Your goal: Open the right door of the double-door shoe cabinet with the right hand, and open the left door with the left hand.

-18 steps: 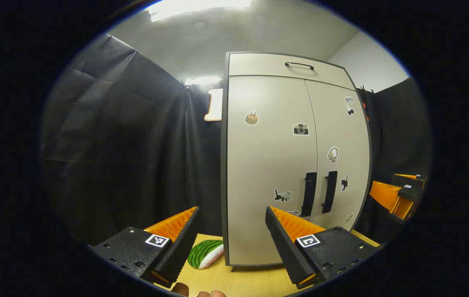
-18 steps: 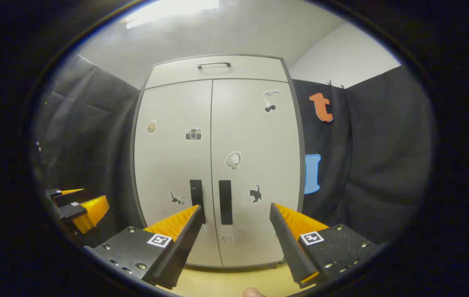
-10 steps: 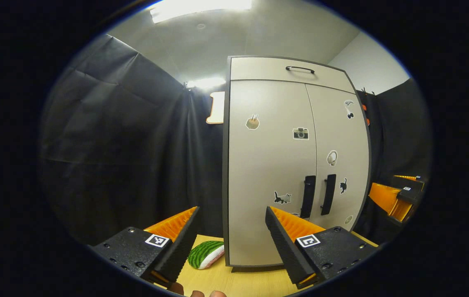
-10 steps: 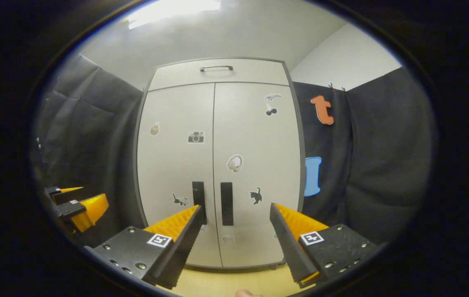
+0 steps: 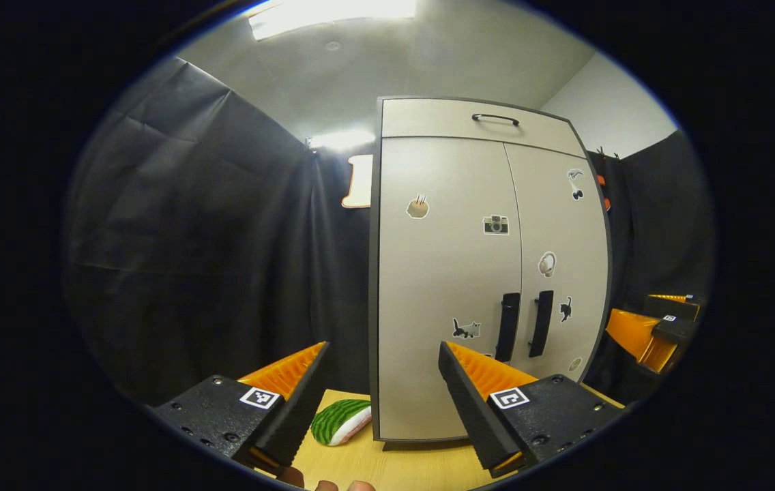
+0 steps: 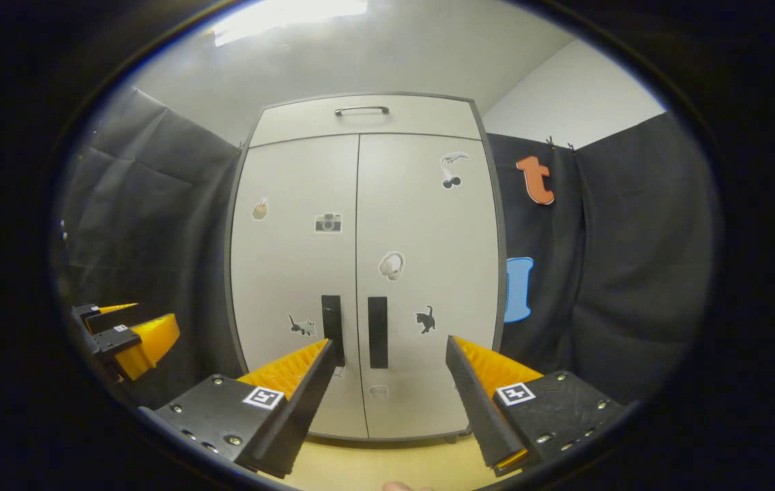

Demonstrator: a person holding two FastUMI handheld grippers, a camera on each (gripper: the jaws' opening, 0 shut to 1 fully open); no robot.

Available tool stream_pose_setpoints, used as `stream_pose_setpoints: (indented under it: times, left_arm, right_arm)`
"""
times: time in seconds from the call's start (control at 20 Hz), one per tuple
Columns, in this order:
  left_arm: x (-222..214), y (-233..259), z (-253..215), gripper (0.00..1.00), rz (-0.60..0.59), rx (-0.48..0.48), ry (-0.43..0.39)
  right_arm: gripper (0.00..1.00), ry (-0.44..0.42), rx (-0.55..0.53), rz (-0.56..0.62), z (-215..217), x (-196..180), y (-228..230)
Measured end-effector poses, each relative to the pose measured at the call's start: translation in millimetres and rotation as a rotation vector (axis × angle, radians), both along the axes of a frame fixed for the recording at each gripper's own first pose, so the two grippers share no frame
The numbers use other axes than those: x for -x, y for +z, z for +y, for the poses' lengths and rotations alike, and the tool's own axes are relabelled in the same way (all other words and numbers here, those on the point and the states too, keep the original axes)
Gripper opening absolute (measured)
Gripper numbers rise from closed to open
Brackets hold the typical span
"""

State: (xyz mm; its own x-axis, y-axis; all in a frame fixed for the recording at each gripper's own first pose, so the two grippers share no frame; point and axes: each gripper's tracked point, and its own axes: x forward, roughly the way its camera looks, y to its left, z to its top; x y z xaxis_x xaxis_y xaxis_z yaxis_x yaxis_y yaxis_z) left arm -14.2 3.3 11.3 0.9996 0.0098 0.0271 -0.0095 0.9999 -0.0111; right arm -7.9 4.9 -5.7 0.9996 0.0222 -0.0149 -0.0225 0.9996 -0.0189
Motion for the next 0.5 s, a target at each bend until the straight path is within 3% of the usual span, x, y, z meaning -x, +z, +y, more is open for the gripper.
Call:
stream_pose_setpoints:
  times: [0.35, 0.5]
  left_arm:
    - [-1, -4, 5, 0.96, 0.003, -0.018, 0.027]
    - [-3, -7, 15, 0.96, -0.001, -0.019, 0.06]
  right_arm:
    - [0.96, 0.007, 0.037, 0.021, 9, -40, -13]
    - [0.83, 0.013, 0.03, 0.034, 16, -68, -20]
